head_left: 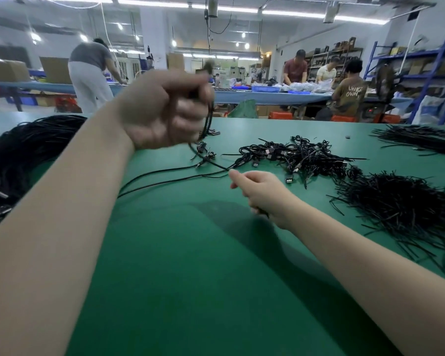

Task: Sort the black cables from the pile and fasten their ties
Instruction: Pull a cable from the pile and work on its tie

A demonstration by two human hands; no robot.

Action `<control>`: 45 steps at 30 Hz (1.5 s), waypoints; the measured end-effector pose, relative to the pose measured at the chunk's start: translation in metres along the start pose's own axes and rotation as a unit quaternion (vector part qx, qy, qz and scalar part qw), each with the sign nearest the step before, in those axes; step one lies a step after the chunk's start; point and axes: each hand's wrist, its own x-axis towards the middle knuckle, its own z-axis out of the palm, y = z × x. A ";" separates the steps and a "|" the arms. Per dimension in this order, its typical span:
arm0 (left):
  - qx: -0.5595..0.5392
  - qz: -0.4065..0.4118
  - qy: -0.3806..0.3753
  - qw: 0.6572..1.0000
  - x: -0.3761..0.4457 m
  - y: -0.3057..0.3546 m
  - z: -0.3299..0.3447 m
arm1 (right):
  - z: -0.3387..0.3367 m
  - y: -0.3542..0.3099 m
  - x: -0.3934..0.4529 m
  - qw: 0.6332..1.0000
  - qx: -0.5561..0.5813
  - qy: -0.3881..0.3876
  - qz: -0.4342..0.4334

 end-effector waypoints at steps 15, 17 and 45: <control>-0.184 0.050 0.168 0.967 0.033 -0.030 0.024 | 0.013 -0.029 -0.011 0.988 0.083 -0.056 -0.114; -0.192 0.051 0.171 0.965 0.034 -0.030 0.026 | 0.007 -0.021 -0.008 0.989 0.085 -0.069 -0.100; -0.080 -0.050 0.218 0.971 0.057 -0.070 0.036 | -0.014 -0.011 0.008 0.983 0.184 -0.014 -0.022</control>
